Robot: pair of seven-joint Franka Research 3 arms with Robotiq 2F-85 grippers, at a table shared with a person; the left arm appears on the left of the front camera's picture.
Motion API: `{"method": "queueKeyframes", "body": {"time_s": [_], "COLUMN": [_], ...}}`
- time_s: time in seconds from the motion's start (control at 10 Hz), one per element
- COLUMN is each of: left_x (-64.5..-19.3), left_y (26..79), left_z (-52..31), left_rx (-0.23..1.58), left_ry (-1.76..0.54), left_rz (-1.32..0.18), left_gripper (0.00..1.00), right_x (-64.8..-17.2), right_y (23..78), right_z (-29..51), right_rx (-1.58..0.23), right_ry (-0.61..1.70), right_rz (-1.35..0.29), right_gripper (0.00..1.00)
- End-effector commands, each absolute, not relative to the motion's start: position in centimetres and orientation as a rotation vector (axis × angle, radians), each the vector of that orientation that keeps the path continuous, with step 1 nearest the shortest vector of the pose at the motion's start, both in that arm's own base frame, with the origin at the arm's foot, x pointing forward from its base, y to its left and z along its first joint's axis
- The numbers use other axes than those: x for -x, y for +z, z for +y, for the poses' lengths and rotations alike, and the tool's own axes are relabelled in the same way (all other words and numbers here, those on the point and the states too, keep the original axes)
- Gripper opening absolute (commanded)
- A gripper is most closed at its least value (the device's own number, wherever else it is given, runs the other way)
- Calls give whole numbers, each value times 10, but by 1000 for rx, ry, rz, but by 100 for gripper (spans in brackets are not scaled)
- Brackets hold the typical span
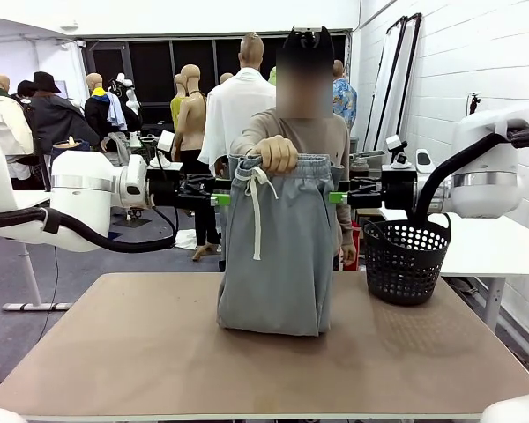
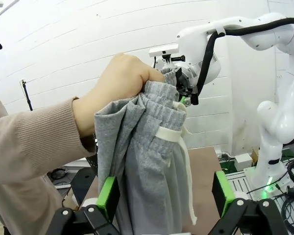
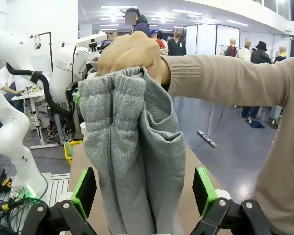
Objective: Fold the training pants.
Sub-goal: Release the ends of the Training pants and then grab the overlapped ends.
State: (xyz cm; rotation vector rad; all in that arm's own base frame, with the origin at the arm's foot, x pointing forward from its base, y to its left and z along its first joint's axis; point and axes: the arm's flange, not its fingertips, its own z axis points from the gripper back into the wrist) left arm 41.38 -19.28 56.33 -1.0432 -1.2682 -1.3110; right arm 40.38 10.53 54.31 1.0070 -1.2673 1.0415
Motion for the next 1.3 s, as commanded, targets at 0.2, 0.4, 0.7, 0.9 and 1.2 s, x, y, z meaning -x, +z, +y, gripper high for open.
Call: {"method": "queueKeyframes", "body": {"time_s": [0.2, 0.4, 0.7, 0.9, 1.2], "left_x": [-413, -417, -417, -415, -422], "left_y": [562, 560, 561, 563, 564], "left_z": [-196, -198, -191, -188, -188], "left_rx": [1067, 995, 894, 850, 875], "left_ry": [-1332, -1312, -1289, -1284, -1285], "left_rz": [-1265, -1312, -1379, -1449, -1437], "left_gripper": [100, 100, 100, 100, 100], "right_x": [-411, -411, -413, -412, -414], "right_y": [537, 538, 542, 542, 541], "right_z": [120, 120, 118, 118, 122], "right_rx": [-1018, -1012, -1000, -997, -1006], "right_ry": [1015, 1016, 1023, 1024, 1027], "right_rz": [-1300, -1307, -1306, -1300, -1291], "right_gripper": [100, 100, 100, 100, 100]}}
